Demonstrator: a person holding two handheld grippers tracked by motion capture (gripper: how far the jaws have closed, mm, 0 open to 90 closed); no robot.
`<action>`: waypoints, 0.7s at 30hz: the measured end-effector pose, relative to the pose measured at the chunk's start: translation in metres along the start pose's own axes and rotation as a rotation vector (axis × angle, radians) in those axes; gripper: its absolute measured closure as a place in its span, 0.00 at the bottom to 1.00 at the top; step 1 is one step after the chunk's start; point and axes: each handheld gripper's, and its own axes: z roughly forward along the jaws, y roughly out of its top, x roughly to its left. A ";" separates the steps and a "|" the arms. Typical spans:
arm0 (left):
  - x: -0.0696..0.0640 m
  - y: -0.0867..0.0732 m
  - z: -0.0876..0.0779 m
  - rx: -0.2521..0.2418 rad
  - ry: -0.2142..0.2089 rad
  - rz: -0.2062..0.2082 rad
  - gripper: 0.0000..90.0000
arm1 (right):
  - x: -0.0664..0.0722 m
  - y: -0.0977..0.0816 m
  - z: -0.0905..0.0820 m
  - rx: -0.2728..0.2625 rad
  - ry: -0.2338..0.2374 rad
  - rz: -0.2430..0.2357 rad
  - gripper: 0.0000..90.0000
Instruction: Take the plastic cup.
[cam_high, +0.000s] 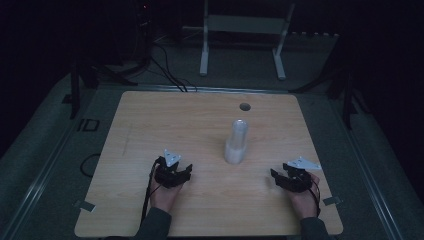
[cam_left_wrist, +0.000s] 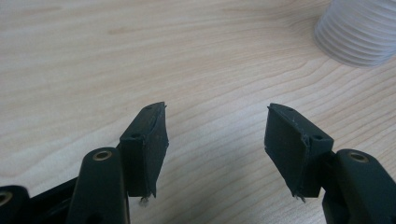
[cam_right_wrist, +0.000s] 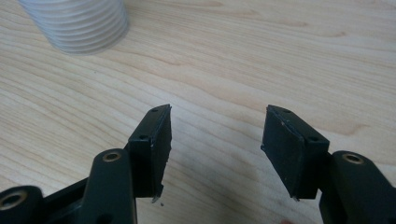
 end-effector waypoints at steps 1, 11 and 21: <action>-0.001 0.000 -0.001 -0.006 0.000 0.008 0.43 | 0.001 0.000 0.000 -0.004 0.003 -0.002 0.47; -0.009 0.002 -0.004 -0.020 -0.014 0.055 0.42 | 0.005 0.000 -0.002 -0.015 0.018 -0.010 0.47; -0.014 0.013 -0.008 -0.044 -0.075 0.075 0.41 | 0.012 0.013 -0.012 -0.043 0.048 -0.038 0.47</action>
